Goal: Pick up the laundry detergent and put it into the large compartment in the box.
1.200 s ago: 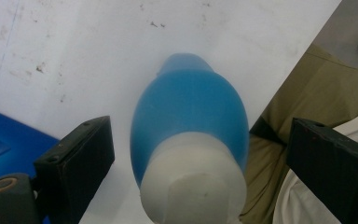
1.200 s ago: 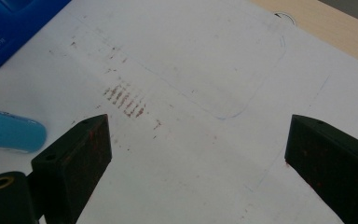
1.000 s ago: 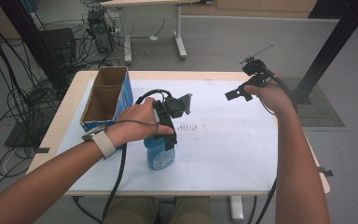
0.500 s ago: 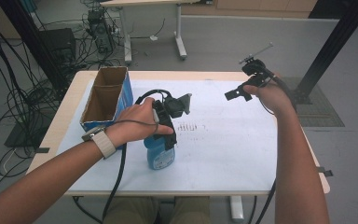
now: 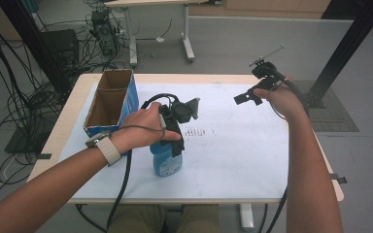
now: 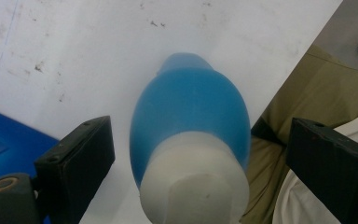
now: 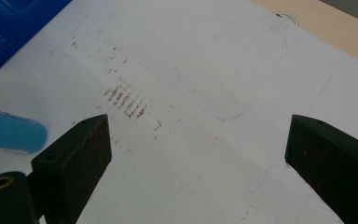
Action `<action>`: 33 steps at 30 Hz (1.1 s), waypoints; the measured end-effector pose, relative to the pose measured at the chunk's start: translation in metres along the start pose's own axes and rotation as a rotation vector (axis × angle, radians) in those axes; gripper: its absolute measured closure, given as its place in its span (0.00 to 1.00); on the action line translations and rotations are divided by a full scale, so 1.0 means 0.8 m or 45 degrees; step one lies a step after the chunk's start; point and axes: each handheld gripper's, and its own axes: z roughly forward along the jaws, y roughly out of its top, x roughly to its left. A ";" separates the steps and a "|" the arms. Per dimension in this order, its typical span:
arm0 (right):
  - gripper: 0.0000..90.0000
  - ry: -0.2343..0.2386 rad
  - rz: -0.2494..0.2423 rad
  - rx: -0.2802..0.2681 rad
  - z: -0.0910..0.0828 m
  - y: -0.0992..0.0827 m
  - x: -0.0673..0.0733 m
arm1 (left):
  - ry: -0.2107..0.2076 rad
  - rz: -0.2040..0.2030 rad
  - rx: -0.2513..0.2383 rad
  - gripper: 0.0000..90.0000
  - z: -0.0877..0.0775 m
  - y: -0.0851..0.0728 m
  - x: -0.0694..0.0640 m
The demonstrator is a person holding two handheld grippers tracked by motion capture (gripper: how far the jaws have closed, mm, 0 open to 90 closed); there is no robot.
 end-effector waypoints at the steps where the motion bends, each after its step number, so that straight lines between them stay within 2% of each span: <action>1: 0.08 -0.001 -0.004 -0.002 0.000 0.000 0.000 | -0.001 -0.002 -0.001 0.10 0.000 0.000 0.000; 16: 0.08 -0.001 0.002 -0.001 0.001 -0.002 -0.001 | -0.006 0.002 0.001 0.10 0.006 0.000 0.001; 25: 0.08 0.002 0.000 -0.002 0.002 -0.002 0.000 | -0.020 0.003 0.005 0.10 0.017 0.000 -0.001; 33: 0.08 0.006 0.009 -0.001 0.003 -0.005 -0.001 | -0.006 0.006 0.012 0.10 0.023 0.002 -0.002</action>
